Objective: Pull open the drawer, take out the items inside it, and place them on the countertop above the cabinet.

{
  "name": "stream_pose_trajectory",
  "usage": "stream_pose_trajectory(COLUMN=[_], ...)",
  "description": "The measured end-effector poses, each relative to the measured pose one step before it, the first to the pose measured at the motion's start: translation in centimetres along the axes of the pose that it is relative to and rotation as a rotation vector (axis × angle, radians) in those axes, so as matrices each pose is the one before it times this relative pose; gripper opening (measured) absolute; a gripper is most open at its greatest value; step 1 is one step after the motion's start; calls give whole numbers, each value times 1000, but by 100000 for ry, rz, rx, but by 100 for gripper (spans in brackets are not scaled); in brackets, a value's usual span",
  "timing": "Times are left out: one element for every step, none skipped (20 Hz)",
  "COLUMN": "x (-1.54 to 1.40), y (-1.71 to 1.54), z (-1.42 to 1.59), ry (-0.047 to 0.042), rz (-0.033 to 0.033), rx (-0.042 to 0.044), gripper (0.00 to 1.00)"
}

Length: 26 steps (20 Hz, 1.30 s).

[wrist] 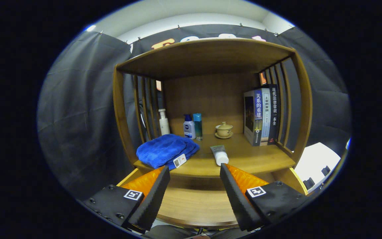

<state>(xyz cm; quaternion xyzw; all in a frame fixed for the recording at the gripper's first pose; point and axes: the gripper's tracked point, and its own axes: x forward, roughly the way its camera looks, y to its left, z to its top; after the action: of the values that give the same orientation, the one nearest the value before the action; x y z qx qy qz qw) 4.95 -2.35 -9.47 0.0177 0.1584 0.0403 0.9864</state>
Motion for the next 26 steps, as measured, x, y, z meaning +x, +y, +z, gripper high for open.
stream_pose_trajectory(x=[-512,-529,-534,-656,-490,-504,-398,-299,-334,-299,-328,-331,-129,-240,-378,-311,-365,-547,-394,-274,-211,-262,-106,-249,145,187], y=[124,119,-197,-123,136,145,149,78,-233,-96,-168,-158,-162,-198,-367,-301,-421,-254,-183,-91,-40,4,156,158,140,306], z=[-304,-263,-454,-454,-725,-872,-842,-886,-944,-735,-920,-723,-357,-97,-1,-6,-200,-242,-265,-557,-784,-694,-372,-169,-416,-335], ry=[-541,-963,-567,-593,285,796,810,667,588,612,846,794,-310,-973,-1097,-1054,-660,-628,-438,159,868,386,-535,-593,-238,-265], rz=[-310,-370,-935,-1134,-320,125,270,22,-264,50,-36,-675,-472,-859,-1441,-1717,-1952,-1537,-1130,-764,-593,-137,461,192,-100,-311], rx=[120,-652,-1467,-1570,-1217,36,773,1513,771,66,-74,-13,-66,-8,-144,-269,-80,-96,-207,-686,-888,-845,-1052,-222,165,147], gripper=[98,98,99,99,99,99,99,99,99,99,99,99,99,99,99,99,99,99,99,99,99,99,99,99,99,99])
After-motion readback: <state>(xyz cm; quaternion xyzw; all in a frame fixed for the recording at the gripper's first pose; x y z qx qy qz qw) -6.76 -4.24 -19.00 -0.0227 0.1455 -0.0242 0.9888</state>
